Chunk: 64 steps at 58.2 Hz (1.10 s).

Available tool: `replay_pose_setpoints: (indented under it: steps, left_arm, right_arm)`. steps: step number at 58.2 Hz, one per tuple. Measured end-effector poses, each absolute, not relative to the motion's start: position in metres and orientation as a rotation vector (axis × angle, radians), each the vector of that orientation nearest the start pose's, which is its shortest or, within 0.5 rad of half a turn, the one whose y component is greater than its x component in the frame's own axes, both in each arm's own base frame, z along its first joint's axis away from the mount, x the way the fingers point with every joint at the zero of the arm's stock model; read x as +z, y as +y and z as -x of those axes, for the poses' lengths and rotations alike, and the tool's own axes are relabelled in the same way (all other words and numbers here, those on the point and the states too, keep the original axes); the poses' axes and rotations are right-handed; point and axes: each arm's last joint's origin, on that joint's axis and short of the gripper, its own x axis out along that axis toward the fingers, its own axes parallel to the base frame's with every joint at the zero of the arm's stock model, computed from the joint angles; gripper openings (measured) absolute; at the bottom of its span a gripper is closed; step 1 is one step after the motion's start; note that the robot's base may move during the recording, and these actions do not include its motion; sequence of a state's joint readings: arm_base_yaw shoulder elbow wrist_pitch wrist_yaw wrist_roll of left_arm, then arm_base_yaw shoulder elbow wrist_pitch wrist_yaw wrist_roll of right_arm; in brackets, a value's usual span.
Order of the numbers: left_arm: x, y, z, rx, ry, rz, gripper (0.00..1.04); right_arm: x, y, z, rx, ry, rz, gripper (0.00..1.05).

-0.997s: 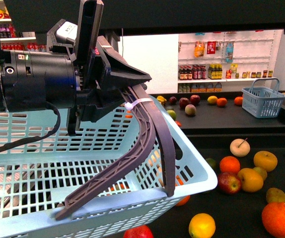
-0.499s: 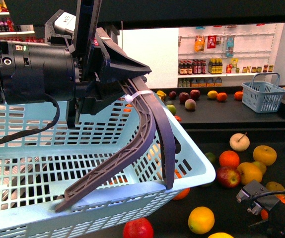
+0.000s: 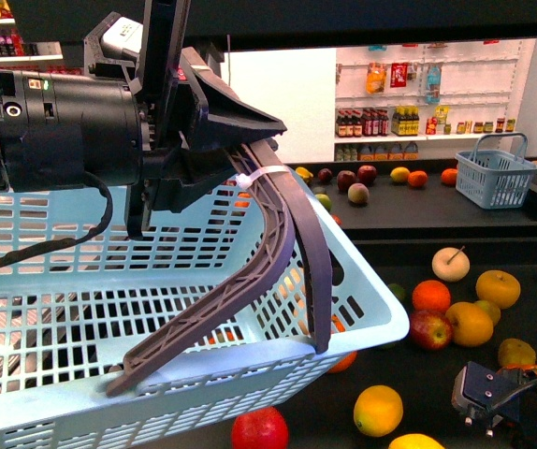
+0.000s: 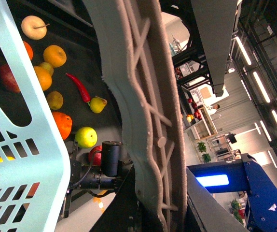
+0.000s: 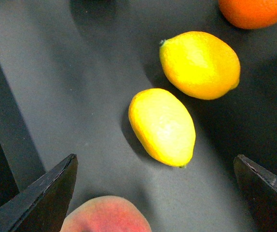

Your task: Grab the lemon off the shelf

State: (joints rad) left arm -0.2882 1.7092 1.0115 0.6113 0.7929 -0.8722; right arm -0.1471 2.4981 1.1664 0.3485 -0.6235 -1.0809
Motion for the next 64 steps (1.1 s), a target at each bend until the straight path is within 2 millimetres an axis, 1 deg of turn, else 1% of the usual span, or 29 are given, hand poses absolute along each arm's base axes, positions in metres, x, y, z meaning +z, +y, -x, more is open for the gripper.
replay_pose_setpoints:
  steps: [12,23,40,51,62,64]
  left_arm:
    - [0.246,-0.125,-0.349,-0.972,0.553,0.805,0.11]
    - [0.246,-0.125,-0.349,-0.972,0.553,0.805,0.11]
    - [0.246,-0.125,-0.349,-0.971,0.553,0.806,0.11]
    - [0.246,-0.125,-0.349,-0.972,0.553,0.805,0.11]
    - [0.246,-0.125,-0.349,-0.972,0.553,0.805,0.11]
    - [0.246,-0.125,-0.349,-0.972,0.553,0.805,0.11]
  right_arm:
    - [-0.054,-0.039,-0.406,0.889,0.574,0.632,0.97]
    - [-0.068,-0.038,-0.419,0.908,0.586,0.633,0.97]
    - [-0.082,-0.032,-0.438,0.93,0.591,0.651,0.97]
    - [-0.086,-0.024,-0.451,0.94,0.564,0.668,0.97]
    - [-0.091,-0.019,-0.45,0.941,0.571,0.653,0.97]
    - [-0.091,-0.019,-0.449,0.944,0.578,0.652,0.95]
